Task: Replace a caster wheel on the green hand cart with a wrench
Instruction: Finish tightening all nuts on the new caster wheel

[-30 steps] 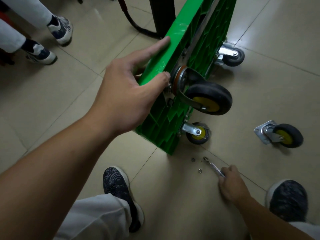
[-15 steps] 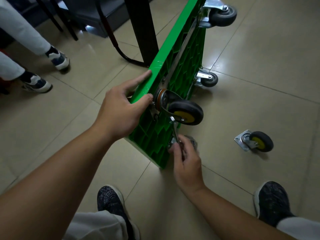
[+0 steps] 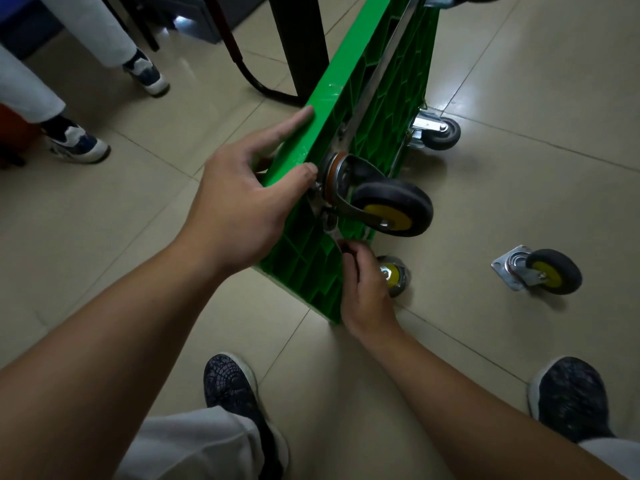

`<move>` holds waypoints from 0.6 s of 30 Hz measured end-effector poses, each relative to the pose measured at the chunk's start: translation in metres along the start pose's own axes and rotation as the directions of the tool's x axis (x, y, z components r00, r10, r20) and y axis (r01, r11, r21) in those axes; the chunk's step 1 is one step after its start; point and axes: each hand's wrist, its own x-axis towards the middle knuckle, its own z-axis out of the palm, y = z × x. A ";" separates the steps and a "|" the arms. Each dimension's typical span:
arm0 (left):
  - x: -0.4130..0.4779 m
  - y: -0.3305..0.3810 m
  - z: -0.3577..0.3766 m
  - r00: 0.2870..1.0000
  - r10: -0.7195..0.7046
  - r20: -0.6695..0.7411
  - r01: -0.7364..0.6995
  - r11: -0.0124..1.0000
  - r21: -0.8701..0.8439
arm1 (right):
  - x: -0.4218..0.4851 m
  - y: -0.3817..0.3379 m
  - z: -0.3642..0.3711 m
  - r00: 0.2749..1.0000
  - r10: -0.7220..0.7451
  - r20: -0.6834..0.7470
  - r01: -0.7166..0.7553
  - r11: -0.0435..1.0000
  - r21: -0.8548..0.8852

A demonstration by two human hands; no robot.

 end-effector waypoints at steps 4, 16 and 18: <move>0.001 -0.003 0.000 1.000 0.016 -0.002 -0.016 1.000 0.011 | 0.007 0.004 0.006 0.992 0.030 0.125 -0.027 0.999 -0.023; 0.002 -0.008 -0.001 1.000 0.025 -0.012 -0.025 1.000 0.017 | -0.034 -0.093 0.012 0.848 0.451 0.279 -0.512 0.832 0.211; 0.002 -0.009 -0.001 0.999 0.027 -0.019 -0.027 1.000 0.007 | -0.032 -0.119 0.008 0.742 0.535 0.403 -0.665 0.661 0.348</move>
